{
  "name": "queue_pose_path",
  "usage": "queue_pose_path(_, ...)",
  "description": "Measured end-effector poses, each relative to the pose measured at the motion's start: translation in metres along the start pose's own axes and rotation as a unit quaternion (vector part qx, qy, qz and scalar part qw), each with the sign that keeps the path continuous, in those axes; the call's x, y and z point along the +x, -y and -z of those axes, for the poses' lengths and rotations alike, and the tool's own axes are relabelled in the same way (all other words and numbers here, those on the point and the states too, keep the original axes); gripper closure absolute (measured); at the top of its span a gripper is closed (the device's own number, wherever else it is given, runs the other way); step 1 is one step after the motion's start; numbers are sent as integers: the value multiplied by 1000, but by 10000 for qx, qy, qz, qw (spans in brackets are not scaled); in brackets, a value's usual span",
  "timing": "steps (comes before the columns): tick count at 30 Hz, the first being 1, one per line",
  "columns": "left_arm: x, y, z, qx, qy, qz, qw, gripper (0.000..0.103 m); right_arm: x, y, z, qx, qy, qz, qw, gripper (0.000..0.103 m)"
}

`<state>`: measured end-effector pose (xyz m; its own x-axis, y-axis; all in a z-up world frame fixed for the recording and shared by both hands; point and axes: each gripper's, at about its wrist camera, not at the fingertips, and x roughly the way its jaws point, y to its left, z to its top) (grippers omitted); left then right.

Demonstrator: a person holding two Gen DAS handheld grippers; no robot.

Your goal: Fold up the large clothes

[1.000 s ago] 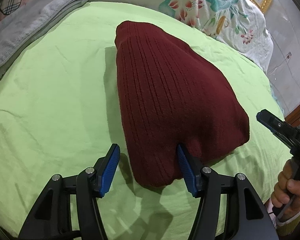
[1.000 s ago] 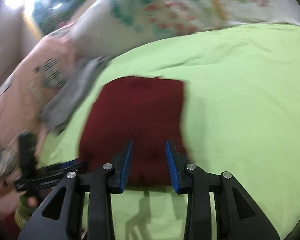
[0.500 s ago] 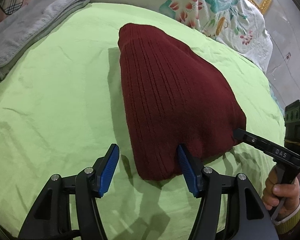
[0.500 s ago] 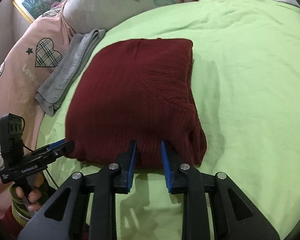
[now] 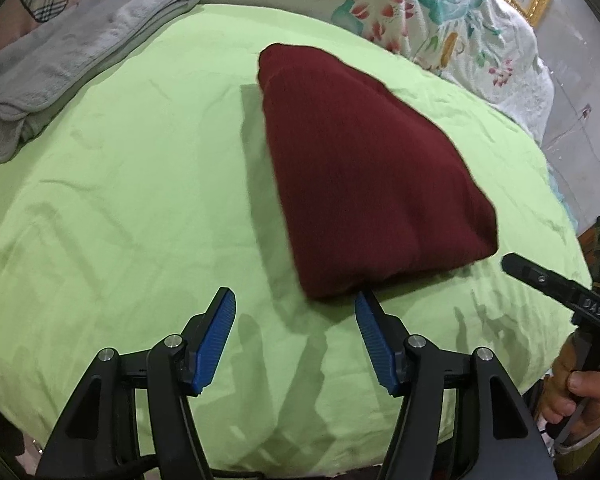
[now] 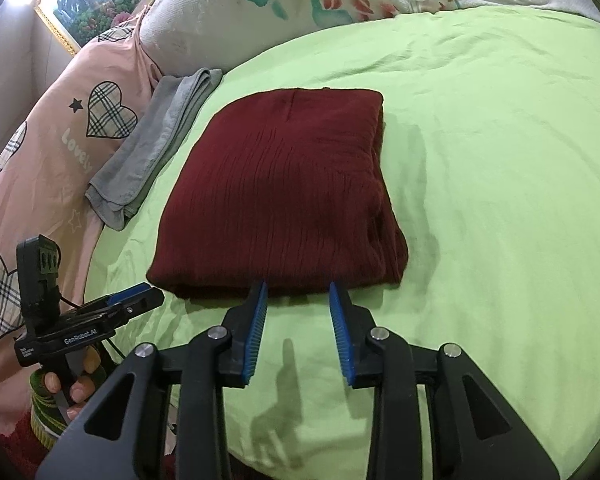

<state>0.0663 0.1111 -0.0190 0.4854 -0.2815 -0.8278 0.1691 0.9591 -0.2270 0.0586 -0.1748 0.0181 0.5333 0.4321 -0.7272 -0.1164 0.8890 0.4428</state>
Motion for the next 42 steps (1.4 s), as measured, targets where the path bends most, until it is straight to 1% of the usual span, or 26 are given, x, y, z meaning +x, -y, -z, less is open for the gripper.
queue_pose_path(2, -2, -4, 6, -58, -49, 33, 10000, 40, -2, -1, 4, -10, -24, 8, 10000, 68)
queue_pose_path(4, -4, -6, 14, -116, -97, 30, 9999, 39, -3, -4, 9, -47, -69, 54, 10000, 64)
queue_pose_path(5, -6, -7, 19, -136, -122, 4, 9998, 39, -3, -6, 12, -69, -87, 80, 9999, 60)
queue_pose_path(6, -8, -8, 23, -141, -133, -48, 9998, 37, -4, -7, 16, -96, -103, 111, 9998, 57)
queue_pose_path(7, -10, -9, 27, -131, -148, -113, 9997, 35, -4, -9, 19, -127, -120, 133, 9998, 56)
queue_pose_path(11, -19, -8, 40, -15, -105, -403, 9991, 32, -5, -14, 30, -278, -209, 204, 9992, 47)
queue_pose_path(13, -25, -7, 46, 63, -74, -553, 9984, 29, -6, -18, 34, -372, -225, 254, 9987, 44)
queue_pose_path(17, -32, -2, 54, 256, -73, -810, 9964, 28, -11, -25, 40, -553, -218, 352, 9976, 35)
queue_pose_path(20, -39, 1, 53, 409, -21, -1009, 9941, 28, -16, -30, 42, -691, -196, 448, 9964, 30)
queue_pose_path(22, -46, 5, 50, 502, 76, -1132, 9923, 28, -20, -31, 41, -763, -166, 521, 9956, 29)
queue_pose_path(24, -57, 10, 45, 623, 259, -1275, 9895, 28, -27, -34, 37, -886, -95, 625, 9941, 28)
queue_pose_path(26, -70, 16, 38, 728, 454, -1353, 9871, 26, -38, -37, 30, -944, -17, 583, 9938, 25)
queue_pose_path(27, -77, 19, 35, 766, 547, -1391, 9858, 22, -42, -39, 27, -979, 14, 562, 9936, 25)
queue_pose_path(30, -101, 27, 24, 816, 841, -1465, 9822, 17, -58, -46, 15, -1111, 100, 486, 9926, 21)
queue_pose_path(31, -104, 28, 21, 814, 875, -1479, 9818, 11, -62, -47, 12, -1125, 114, 452, 9926, 20)
queue_pose_path(33, -106, 29, 14, 784, 859, -1554, 9810, 7, -66, -48, 7, -1104, 100, 395, 9931, 18)
queue_pose_path(35, -102, 30, 10, 847, 863, -1692, 9781, 7, -65, -47, 5, -1090, 114, 402, 9932, 18)
queue_pose_path(38, -90, 32, 13, 946, 826, -1926, 9732, 7, -56, -43, 6, -1041, 42, 448, 9936, 18)
queue_pose_path(42, -70, 24, 11, 916, 649, -1948, 9744, 7, -37, -33, 7, -887, -115, 495, 9948, 18)
